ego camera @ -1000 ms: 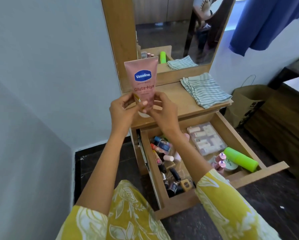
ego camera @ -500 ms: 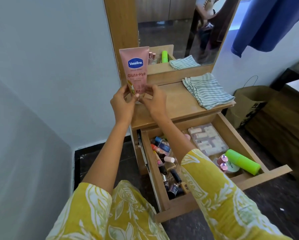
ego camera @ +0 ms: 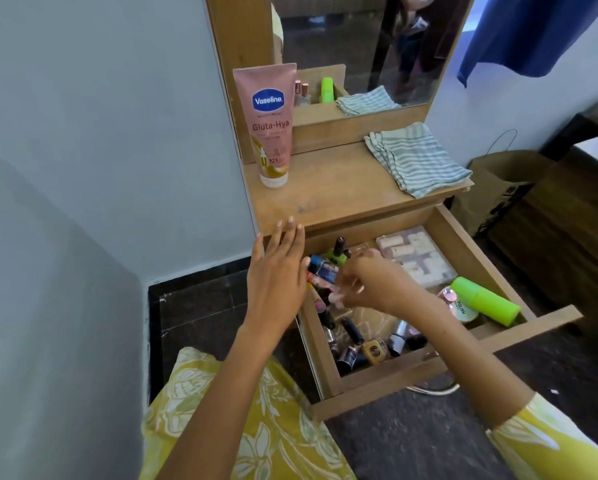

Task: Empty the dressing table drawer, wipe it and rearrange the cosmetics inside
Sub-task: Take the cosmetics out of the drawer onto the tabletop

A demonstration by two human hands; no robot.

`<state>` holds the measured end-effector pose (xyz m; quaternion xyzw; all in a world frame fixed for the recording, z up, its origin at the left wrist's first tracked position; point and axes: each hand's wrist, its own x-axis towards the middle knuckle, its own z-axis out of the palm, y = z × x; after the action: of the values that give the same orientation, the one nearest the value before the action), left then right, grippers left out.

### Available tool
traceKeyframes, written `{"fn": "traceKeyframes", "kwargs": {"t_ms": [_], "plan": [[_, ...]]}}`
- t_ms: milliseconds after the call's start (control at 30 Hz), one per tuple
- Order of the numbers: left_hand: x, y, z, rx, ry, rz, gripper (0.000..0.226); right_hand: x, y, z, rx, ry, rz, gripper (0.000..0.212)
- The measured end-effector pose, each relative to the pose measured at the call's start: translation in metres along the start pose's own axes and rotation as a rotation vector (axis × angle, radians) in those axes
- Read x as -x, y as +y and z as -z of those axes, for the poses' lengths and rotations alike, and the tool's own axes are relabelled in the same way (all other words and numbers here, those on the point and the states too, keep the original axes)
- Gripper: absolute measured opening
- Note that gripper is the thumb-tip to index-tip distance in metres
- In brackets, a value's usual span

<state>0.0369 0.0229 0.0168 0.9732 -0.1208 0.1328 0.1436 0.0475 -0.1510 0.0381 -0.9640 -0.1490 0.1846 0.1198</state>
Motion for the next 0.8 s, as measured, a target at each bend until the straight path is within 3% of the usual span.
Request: {"fn": "traceKeyframes", "kwargs": {"t_ms": [100, 233, 333, 433, 500, 800], "plan": [[0.000, -0.001, -0.003, -0.067, -0.041, -0.008, 0.052, 0.006, 0.000, -0.020, 0.030, -0.017, -0.003, 0.033], [0.003, -0.001, -0.008, -0.079, -0.040, -0.005, 0.056, 0.002, 0.003, -0.031, -0.119, 0.139, 0.052, 0.017], [0.003, -0.002, -0.010, -0.081, -0.041, -0.003, 0.057, 0.004, 0.001, -0.017, -0.280, 0.359, 0.059, 0.004], [0.003, -0.001, -0.011, -0.087, -0.037, -0.006, 0.058, 0.009, -0.012, 0.011, -0.517, 0.629, 0.062, 0.008], [0.003, -0.001, -0.011, -0.080, -0.030, -0.004, 0.059, 0.000, -0.020, 0.025, -0.520, 0.765, 0.067, 0.010], [0.004, -0.001, -0.012, -0.056, -0.019, 0.003, 0.060, -0.079, -0.040, 0.037, -0.463, 0.864, 0.078, 0.014]]}}
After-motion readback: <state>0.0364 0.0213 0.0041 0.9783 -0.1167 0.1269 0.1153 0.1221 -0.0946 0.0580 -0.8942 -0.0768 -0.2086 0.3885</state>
